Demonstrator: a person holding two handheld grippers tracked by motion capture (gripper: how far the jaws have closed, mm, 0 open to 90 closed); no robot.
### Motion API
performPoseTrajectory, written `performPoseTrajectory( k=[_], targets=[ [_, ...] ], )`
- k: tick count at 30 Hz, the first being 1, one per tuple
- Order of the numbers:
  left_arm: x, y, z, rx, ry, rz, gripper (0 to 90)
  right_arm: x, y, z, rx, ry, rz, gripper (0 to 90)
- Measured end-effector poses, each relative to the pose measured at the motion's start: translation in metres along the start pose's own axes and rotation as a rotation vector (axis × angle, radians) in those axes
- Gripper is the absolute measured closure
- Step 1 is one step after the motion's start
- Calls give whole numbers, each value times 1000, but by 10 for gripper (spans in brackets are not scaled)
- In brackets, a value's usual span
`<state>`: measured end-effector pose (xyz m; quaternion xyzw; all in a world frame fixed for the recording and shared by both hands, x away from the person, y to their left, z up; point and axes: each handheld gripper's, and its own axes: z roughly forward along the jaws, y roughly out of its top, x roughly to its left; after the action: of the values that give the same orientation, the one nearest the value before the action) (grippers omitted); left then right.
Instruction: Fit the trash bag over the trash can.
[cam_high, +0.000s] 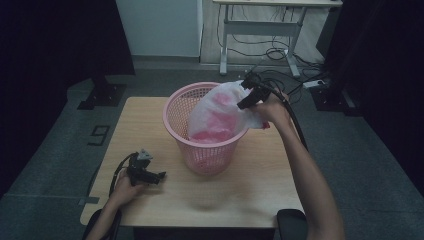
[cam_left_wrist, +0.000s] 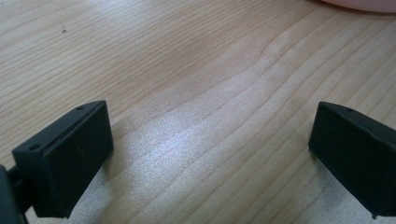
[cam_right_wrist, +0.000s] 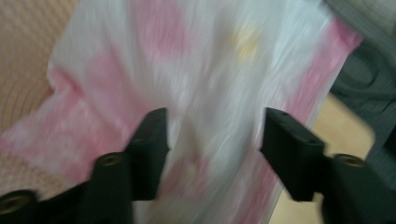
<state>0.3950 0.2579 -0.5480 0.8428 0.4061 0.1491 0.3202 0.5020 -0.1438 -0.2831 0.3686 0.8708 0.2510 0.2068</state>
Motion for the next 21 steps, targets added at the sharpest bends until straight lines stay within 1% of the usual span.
performPoseTrajectory(
  k=[1, 2, 5, 8, 10, 11, 13, 15, 16, 19, 21],
  targets=[
    [0, 0, 0, 0, 0, 0, 0, -1, 7, 0, -28, 3, -1, 349],
    [0, 0, 0, 0, 0, 1, 0, -2, 15, 2, -43, 9, -10, 351],
    [0, 0, 0, -1, 0, 0, 0, -3, 39, 17, -72, 27, -35, 408],
    [0, 0, 0, -1, 0, 0, 0, -4, 60, 37, -73, 33, -47, 446],
    [0, 0, 0, -1, 0, 1, 0, -5, 68, 49, -65, 45, -57, 496],
    [0, 0, 0, -1, 0, 1, 0, -5, 70, 54, -57, 53, -63, 503],
    [0, 0, 0, -1, 0, 1, 0, -8, 71, 62, -22, 55, -66, 552],
    [0, 0, 0, -1, 0, 1, 0, -13, 67, 64, 4, 78, -40, 590],
    [0, 0, 0, -1, 0, 1, 0, -15, 65, 62, 9, 90, -31, 602],
    [0, 0, 0, -2, 1, -2, 0, -18, 52, 53, 32, 78, -14, 607],
    [0, 0, 0, -1, 1, -1, 0, -18, 41, 44, 43, 77, -13, 602]
  ],
)
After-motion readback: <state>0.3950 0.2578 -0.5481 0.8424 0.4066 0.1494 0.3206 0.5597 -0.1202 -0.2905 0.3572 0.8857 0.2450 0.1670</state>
